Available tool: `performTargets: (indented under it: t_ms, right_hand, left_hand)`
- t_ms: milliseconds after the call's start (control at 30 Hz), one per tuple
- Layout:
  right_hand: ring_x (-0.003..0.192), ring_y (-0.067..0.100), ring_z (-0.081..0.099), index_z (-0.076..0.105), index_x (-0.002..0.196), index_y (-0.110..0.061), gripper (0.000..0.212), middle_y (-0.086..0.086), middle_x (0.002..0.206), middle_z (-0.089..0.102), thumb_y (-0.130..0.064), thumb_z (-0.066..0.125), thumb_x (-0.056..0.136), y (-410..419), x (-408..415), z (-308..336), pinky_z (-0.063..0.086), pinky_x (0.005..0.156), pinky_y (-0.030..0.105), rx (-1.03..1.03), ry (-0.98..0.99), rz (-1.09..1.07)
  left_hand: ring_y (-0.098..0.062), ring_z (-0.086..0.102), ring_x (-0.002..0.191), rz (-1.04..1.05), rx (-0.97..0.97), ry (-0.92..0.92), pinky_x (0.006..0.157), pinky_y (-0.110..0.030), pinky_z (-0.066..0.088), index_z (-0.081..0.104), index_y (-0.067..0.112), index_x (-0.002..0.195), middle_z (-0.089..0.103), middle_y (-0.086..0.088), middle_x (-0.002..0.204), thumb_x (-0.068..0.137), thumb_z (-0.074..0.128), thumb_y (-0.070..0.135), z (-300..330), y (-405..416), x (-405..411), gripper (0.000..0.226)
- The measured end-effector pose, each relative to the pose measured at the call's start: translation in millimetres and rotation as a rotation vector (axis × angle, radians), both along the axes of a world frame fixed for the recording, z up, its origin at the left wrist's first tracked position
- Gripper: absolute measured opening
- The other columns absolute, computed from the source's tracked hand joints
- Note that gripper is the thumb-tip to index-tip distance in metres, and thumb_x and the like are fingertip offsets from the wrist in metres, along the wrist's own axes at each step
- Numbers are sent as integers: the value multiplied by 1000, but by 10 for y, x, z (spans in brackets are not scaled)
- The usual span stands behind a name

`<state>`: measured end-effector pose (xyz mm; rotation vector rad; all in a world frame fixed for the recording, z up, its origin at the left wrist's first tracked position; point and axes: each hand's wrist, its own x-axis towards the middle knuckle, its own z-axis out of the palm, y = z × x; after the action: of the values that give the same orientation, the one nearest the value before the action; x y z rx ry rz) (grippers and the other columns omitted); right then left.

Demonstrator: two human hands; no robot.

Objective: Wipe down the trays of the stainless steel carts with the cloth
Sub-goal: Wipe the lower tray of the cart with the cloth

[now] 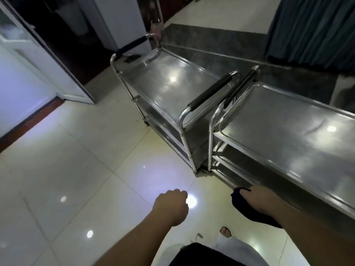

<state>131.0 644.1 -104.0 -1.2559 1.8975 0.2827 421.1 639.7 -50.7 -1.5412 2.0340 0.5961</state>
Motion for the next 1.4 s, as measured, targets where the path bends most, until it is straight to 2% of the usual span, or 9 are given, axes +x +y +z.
performTargets:
  t_ms: [67, 200, 367, 467, 633, 733, 900, 1200, 1400]
  right_hand:
    - [84, 19, 69, 68, 96, -7, 50, 10, 91, 72, -46, 38, 103, -124, -34, 19, 55, 81, 34, -18, -13, -46]
    - [86, 25, 70, 59, 79, -11, 46, 6, 79, 67, -47, 41, 103, -239, -28, 13, 54, 76, 35, -27, -37, -117]
    - [84, 16, 63, 67, 96, -15, 45, 2, 91, 69, -50, 40, 103, -220, 42, 34, 51, 81, 33, -14, -6, -273]
    - [81, 17, 64, 69, 91, -13, 45, 4, 87, 69, -47, 42, 103, -108, 177, 43, 47, 71, 31, 2, 12, -460]
    - [78, 20, 66, 66, 84, -9, 44, 6, 81, 70, -46, 47, 99, 56, 568, -107, 48, 71, 33, 50, -29, -699]
    - [74, 19, 68, 68, 83, -9, 44, 4, 76, 72, -45, 47, 98, 80, 723, -222, 48, 68, 31, 77, -56, -708]
    - [61, 15, 59, 58, 70, -15, 43, -1, 63, 62, -44, 46, 98, 5, 689, -413, 41, 60, 27, 36, -59, -670]
    - [75, 20, 65, 64, 79, -11, 44, 5, 77, 70, -46, 46, 99, -321, 414, -823, 46, 68, 32, -57, -145, -647]
    - [67, 20, 65, 62, 74, -11, 44, 4, 68, 68, -43, 44, 98, -463, 332, -1457, 45, 65, 33, -39, -132, -687]
  left_hand:
    - [-28, 58, 120, -52, 4, -10, 101, -41, 47, 48, 21, 145, 56, -4, 139, 107, 38, 34, 2, -229, -47, 42]
    - [-28, 59, 120, -141, 36, 0, 100, -41, 48, 49, 21, 144, 56, -3, 140, 106, 39, 33, -107, -673, -146, 41]
    - [-27, 58, 121, -301, 87, 28, 97, -40, 48, 51, 22, 142, 57, -2, 138, 105, 40, 32, -352, -1202, -216, 40]
    - [-26, 57, 124, -402, 125, 50, 98, -39, 48, 50, 24, 145, 56, -1, 141, 105, 40, 34, -478, -1490, -172, 42]
    - [-26, 57, 124, -489, 181, 44, 100, -40, 49, 50, 25, 144, 56, 0, 141, 103, 40, 33, -720, -1858, -63, 43]
    - [-25, 57, 125, -491, 214, 44, 101, -39, 49, 49, 26, 146, 56, 0, 141, 102, 41, 33, -842, -1952, -49, 45]
    - [-23, 57, 126, -469, 212, 65, 102, -39, 49, 50, 27, 144, 56, 2, 142, 102, 41, 34, -998, -2012, -195, 43]
    - [-22, 58, 123, -285, 201, 122, 98, -37, 50, 51, 28, 144, 56, 3, 142, 101, 43, 33, -1515, -1950, -538, 44]
    - [-21, 59, 121, -236, 240, 143, 99, -40, 52, 51, 28, 143, 57, 4, 141, 103, 44, 34, -2164, -2003, -586, 41]
